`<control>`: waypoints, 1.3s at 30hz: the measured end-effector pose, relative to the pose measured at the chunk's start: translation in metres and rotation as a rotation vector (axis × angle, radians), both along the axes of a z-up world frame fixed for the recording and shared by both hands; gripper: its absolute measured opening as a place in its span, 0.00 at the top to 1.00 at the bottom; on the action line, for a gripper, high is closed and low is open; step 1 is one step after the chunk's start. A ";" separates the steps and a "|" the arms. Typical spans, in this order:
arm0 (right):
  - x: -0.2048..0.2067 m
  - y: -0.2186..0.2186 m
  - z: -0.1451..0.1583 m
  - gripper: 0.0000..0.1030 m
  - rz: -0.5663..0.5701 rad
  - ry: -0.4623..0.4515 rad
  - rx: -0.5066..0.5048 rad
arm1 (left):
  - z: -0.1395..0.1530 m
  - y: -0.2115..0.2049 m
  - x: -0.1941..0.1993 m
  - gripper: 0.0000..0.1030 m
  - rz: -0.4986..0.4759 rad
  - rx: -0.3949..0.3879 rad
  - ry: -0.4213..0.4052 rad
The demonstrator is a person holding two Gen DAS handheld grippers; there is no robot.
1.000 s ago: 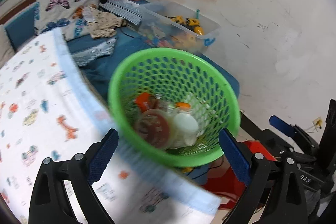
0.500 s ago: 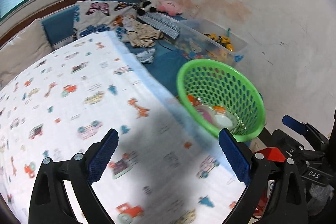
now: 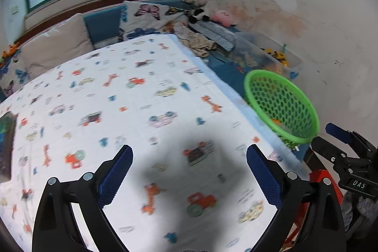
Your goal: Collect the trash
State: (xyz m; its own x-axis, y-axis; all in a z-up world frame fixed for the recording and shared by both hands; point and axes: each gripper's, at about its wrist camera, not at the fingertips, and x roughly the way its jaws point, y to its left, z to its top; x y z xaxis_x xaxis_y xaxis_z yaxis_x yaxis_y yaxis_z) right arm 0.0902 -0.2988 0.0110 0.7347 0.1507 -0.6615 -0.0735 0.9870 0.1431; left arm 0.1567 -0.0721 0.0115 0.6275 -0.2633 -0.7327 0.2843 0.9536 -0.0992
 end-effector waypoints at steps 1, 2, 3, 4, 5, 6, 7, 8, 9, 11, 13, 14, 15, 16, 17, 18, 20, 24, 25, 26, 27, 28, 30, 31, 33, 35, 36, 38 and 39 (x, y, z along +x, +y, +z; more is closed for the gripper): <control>0.000 0.005 0.000 0.11 0.005 -0.001 -0.001 | 0.001 0.006 -0.004 0.09 0.012 0.006 -0.006; -0.001 0.008 0.000 0.11 0.010 -0.001 -0.002 | 0.002 0.011 -0.008 0.09 0.023 0.011 -0.014; -0.002 0.012 0.000 0.11 0.013 -0.003 -0.004 | 0.003 0.016 -0.012 0.09 0.038 0.018 -0.025; -0.002 0.016 0.001 0.11 0.016 -0.005 -0.006 | 0.004 0.020 -0.016 0.08 0.052 0.025 -0.034; -0.003 0.019 0.001 0.11 0.019 -0.004 -0.006 | 0.004 0.024 -0.019 0.08 0.063 0.027 -0.039; -0.003 0.020 0.002 0.11 0.021 -0.004 -0.004 | 0.005 0.029 -0.021 0.08 0.073 0.024 -0.042; -0.004 0.022 0.003 0.10 0.024 -0.005 0.000 | 0.006 0.032 -0.023 0.08 0.081 0.021 -0.044; -0.005 0.025 0.004 0.10 0.026 -0.006 0.005 | 0.006 0.036 -0.026 0.08 0.091 0.020 -0.050; -0.006 0.027 0.004 0.09 0.029 -0.007 0.008 | 0.006 0.039 -0.030 0.08 0.101 0.022 -0.057; -0.008 0.031 0.006 0.09 0.033 -0.008 0.010 | 0.008 0.045 -0.035 0.08 0.118 0.018 -0.067; -0.010 0.035 0.007 0.09 0.040 -0.010 0.010 | 0.009 0.050 -0.041 0.08 0.136 0.014 -0.076; -0.011 0.037 0.008 0.09 0.044 -0.011 0.009 | 0.010 0.053 -0.043 0.08 0.147 0.011 -0.082; -0.012 0.040 0.009 0.09 0.047 -0.013 0.004 | 0.011 0.056 -0.046 0.08 0.159 0.010 -0.088; -0.013 0.041 0.010 0.09 0.050 -0.015 0.000 | 0.011 0.058 -0.048 0.07 0.169 0.013 -0.093; -0.014 0.044 0.011 0.09 0.054 -0.019 -0.005 | 0.011 0.061 -0.050 0.07 0.179 0.017 -0.099; -0.016 0.046 0.012 0.09 0.056 -0.023 -0.010 | 0.012 0.062 -0.052 0.07 0.187 0.019 -0.102; -0.018 0.049 0.013 0.08 0.062 -0.029 -0.015 | 0.012 0.066 -0.056 0.07 0.200 0.018 -0.103; -0.020 0.053 0.014 0.06 0.072 -0.035 -0.017 | 0.013 0.073 -0.061 0.07 0.228 0.021 -0.105; -0.021 0.054 0.014 0.06 0.075 -0.036 -0.017 | 0.013 0.075 -0.062 0.07 0.236 0.024 -0.107; -0.021 0.054 0.014 0.06 0.075 -0.036 -0.017 | 0.013 0.076 -0.064 0.07 0.242 0.024 -0.107; -0.021 0.055 0.014 0.06 0.077 -0.035 -0.017 | 0.013 0.078 -0.065 0.07 0.246 0.024 -0.106; -0.022 0.055 0.013 0.06 0.078 -0.035 -0.018 | 0.013 0.079 -0.066 0.07 0.251 0.027 -0.108; -0.023 0.057 0.013 0.06 0.082 -0.034 -0.018 | 0.013 0.082 -0.068 0.07 0.266 0.038 -0.117; -0.023 0.058 0.014 0.06 0.085 -0.035 -0.018 | 0.014 0.084 -0.070 0.07 0.280 0.042 -0.123; -0.024 0.061 0.014 0.06 0.088 -0.038 -0.027 | 0.015 0.089 -0.072 0.07 0.293 0.034 -0.123; -0.024 0.063 0.015 0.06 0.089 -0.041 -0.035 | 0.016 0.092 -0.073 0.07 0.306 0.035 -0.126; -0.024 0.064 0.015 0.06 0.090 -0.042 -0.038 | 0.017 0.095 -0.075 0.07 0.316 0.040 -0.132; -0.025 0.066 0.016 0.04 0.093 -0.046 -0.044 | 0.019 0.097 -0.077 0.07 0.326 0.042 -0.137; -0.025 0.068 0.017 0.04 0.093 -0.050 -0.049 | 0.019 0.098 -0.078 0.07 0.331 0.042 -0.139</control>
State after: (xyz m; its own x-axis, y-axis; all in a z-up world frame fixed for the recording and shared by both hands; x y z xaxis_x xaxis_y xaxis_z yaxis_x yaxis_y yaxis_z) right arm 0.0650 -0.2310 0.0278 0.7514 0.1878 -0.6325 -0.1705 0.9813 0.0888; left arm 0.0785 0.0263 0.0308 0.7682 -0.0012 -0.6402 -0.0322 0.9987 -0.0405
